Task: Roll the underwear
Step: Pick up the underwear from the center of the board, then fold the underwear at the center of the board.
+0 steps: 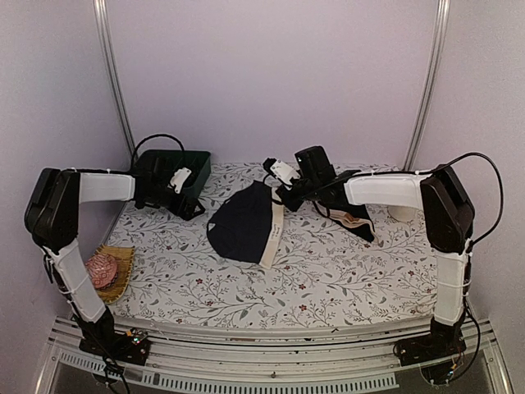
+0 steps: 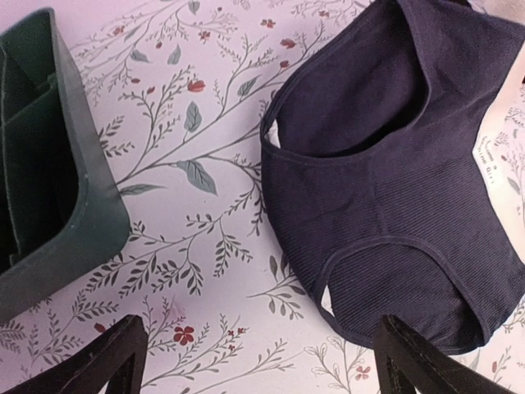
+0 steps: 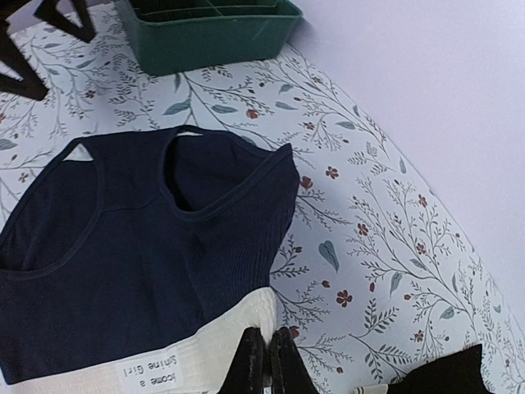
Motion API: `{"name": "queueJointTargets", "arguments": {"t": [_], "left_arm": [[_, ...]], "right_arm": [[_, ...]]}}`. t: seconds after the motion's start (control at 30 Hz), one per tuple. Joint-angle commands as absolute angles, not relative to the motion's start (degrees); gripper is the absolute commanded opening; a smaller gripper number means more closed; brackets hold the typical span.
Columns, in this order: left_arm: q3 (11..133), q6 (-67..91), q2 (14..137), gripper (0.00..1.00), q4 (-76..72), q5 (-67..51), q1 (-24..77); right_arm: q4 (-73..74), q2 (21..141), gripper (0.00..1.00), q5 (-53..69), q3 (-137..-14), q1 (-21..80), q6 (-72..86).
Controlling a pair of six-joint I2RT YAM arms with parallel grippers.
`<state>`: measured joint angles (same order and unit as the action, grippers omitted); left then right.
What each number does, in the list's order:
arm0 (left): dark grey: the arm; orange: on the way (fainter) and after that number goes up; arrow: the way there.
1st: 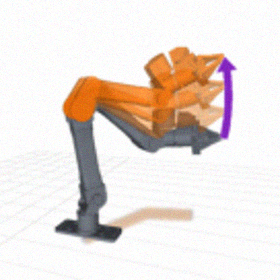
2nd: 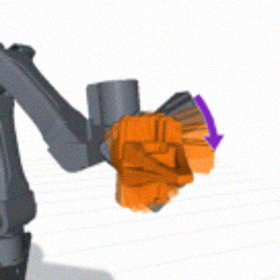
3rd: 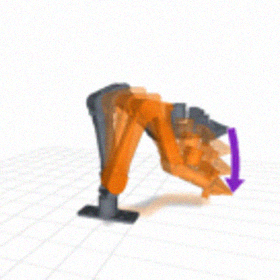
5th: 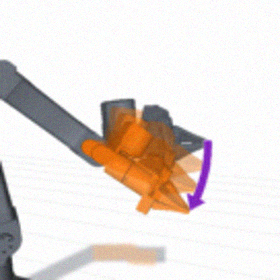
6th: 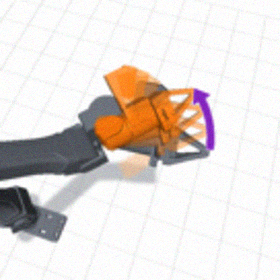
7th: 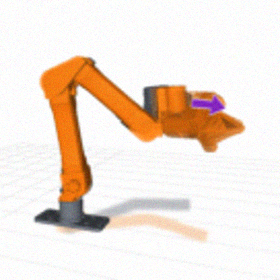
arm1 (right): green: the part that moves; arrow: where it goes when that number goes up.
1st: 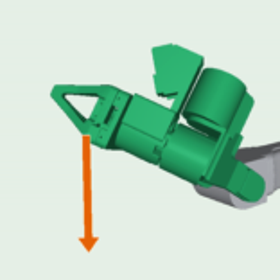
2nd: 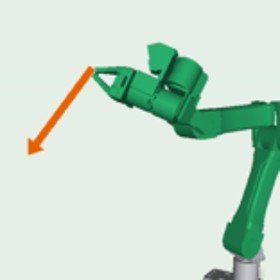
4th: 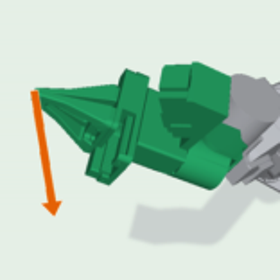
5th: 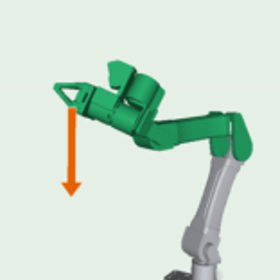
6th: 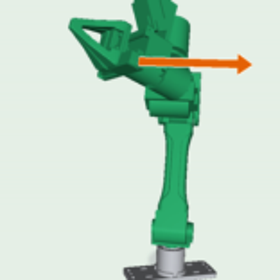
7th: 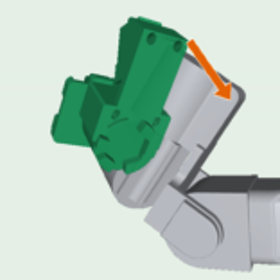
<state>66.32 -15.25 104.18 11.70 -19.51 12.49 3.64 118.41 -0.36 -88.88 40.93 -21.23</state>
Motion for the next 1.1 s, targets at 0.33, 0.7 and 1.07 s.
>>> {"name": "queueJointTargets", "arguments": {"t": [0.33, 0.7, 1.07], "left_arm": [[65.2, -21.5, 101.0, 0.98, 6.7, -22.5, 12.9], [63.6, -23.3, 100.6, 0.98, 4.9, -20.6, 12.9], [64.2, -23.1, 101.2, 0.98, 4.8, -20.2, 13.0]], "right_arm": [[0.7, 113.1, 0.01, 4.2, -78.4, 49.5, -30.3], [0.5, 110.3, 0.01, 3.6, -73.5, 53.2, -31.3], [2.7, 111.5, 0.01, 1.8, -72.2, 55.4, -32.0]]}}
